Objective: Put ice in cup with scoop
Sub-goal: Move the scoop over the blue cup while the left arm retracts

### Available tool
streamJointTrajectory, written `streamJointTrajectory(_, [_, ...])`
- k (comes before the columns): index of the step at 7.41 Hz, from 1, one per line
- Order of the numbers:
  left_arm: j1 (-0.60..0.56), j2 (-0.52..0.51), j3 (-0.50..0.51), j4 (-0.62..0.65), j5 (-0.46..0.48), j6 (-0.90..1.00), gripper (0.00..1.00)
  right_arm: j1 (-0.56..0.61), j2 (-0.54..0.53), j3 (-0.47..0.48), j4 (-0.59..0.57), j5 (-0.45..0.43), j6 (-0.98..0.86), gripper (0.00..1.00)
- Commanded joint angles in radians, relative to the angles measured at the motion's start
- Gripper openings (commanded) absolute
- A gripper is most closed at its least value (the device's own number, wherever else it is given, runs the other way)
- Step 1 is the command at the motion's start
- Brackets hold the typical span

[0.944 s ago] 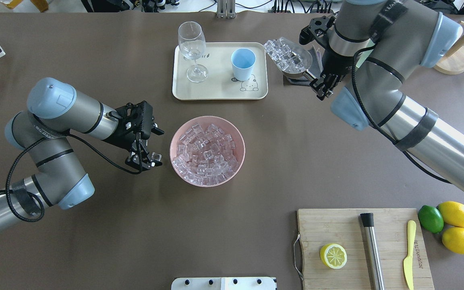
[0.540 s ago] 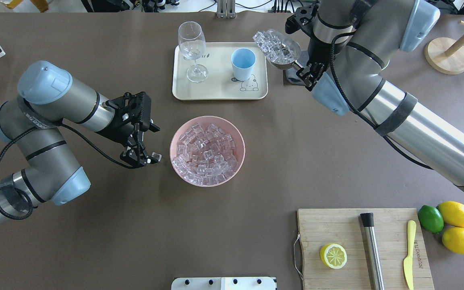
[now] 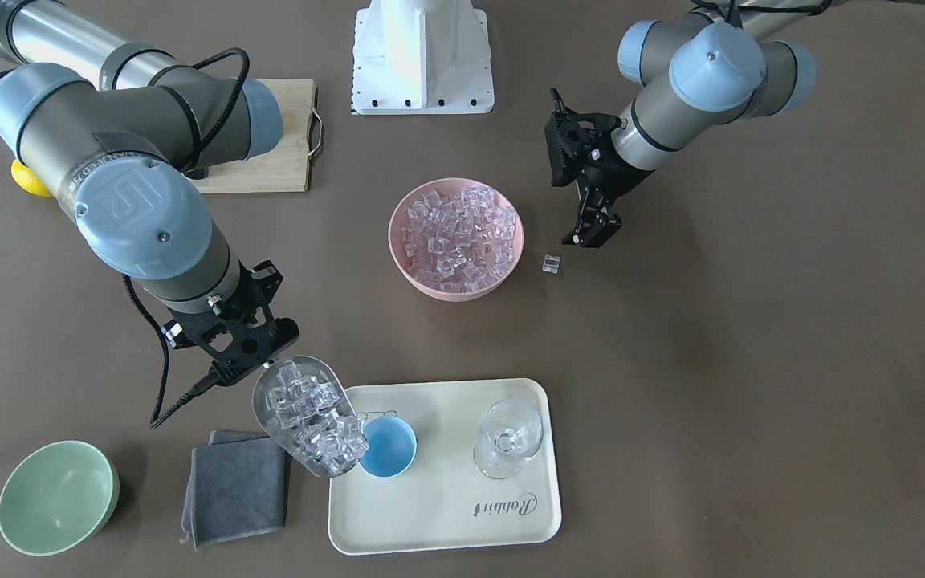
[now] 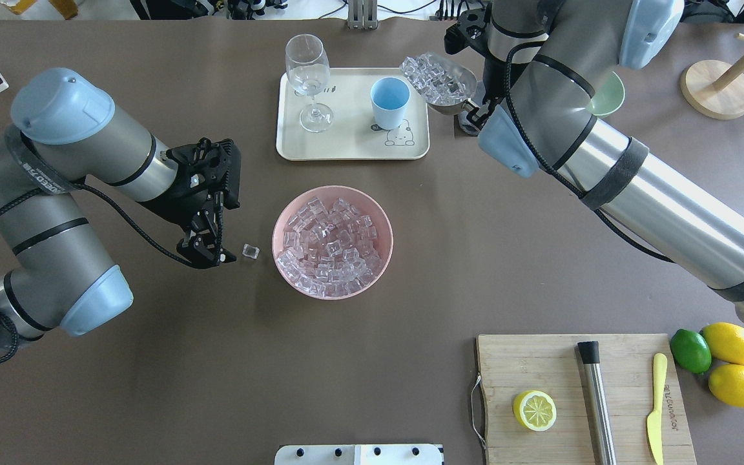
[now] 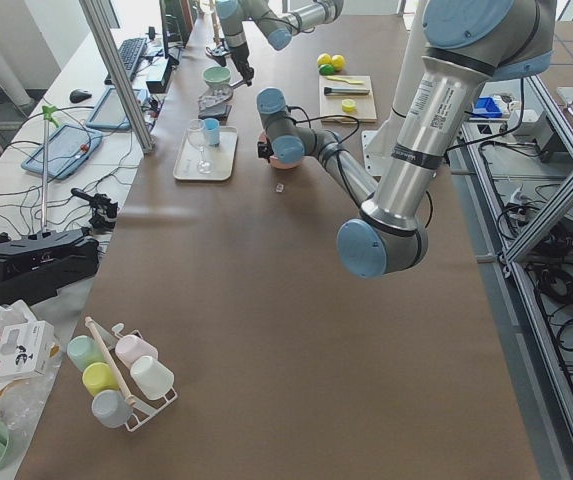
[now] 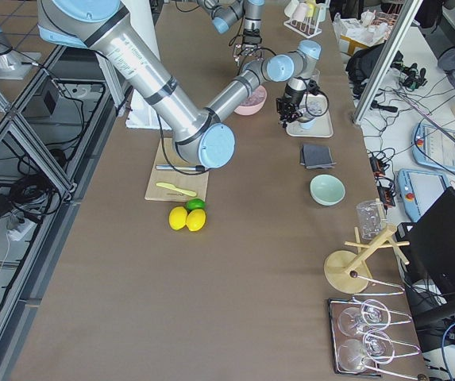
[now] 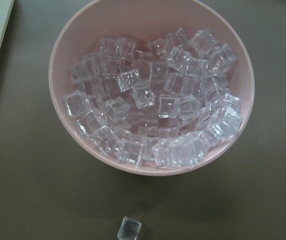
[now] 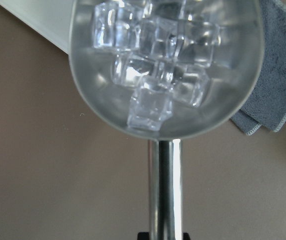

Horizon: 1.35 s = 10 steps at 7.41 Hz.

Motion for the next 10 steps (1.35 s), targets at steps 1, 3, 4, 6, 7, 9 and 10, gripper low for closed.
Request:
streamJointTrajectory(1, [-0.039, 0.007, -0.058, 0.195, 0.002, 0.079, 0.99, -0.019, 0.027, 0.006, -0.076, -0.040, -0.040, 0.00])
streamJointTrajectory(3, [-0.138, 0.070, -0.110, 0.320, -0.006, 0.123, 0.99, -0.030, 0.032, 0.003, -0.102, -0.057, -0.081, 0.00])
streamJointTrajectory(4, [-0.155, 0.089, -0.112, 0.328, -0.006, 0.121, 0.99, -0.030, 0.035, -0.004, -0.104, -0.061, -0.098, 0.00])
streamJointTrajectory(6, [-0.238, 0.115, -0.095, 0.329, -0.006, 0.116, 0.99, -0.035, 0.072, -0.023, -0.156, -0.072, -0.138, 0.00])
streamJointTrajectory(7, [-0.282, 0.121, -0.068, 0.329, -0.001, 0.110, 0.99, -0.035, 0.078, -0.038, -0.156, -0.083, -0.166, 0.00])
streamJointTrajectory(9, [-0.373, 0.119, -0.015, 0.329, -0.002, -0.001, 0.99, -0.035, 0.081, -0.050, -0.162, -0.086, -0.186, 0.00])
streamJointTrajectory(10, [-0.425, 0.123, 0.006, 0.329, -0.018, -0.116, 0.99, -0.035, 0.090, -0.055, -0.185, -0.086, -0.200, 0.00])
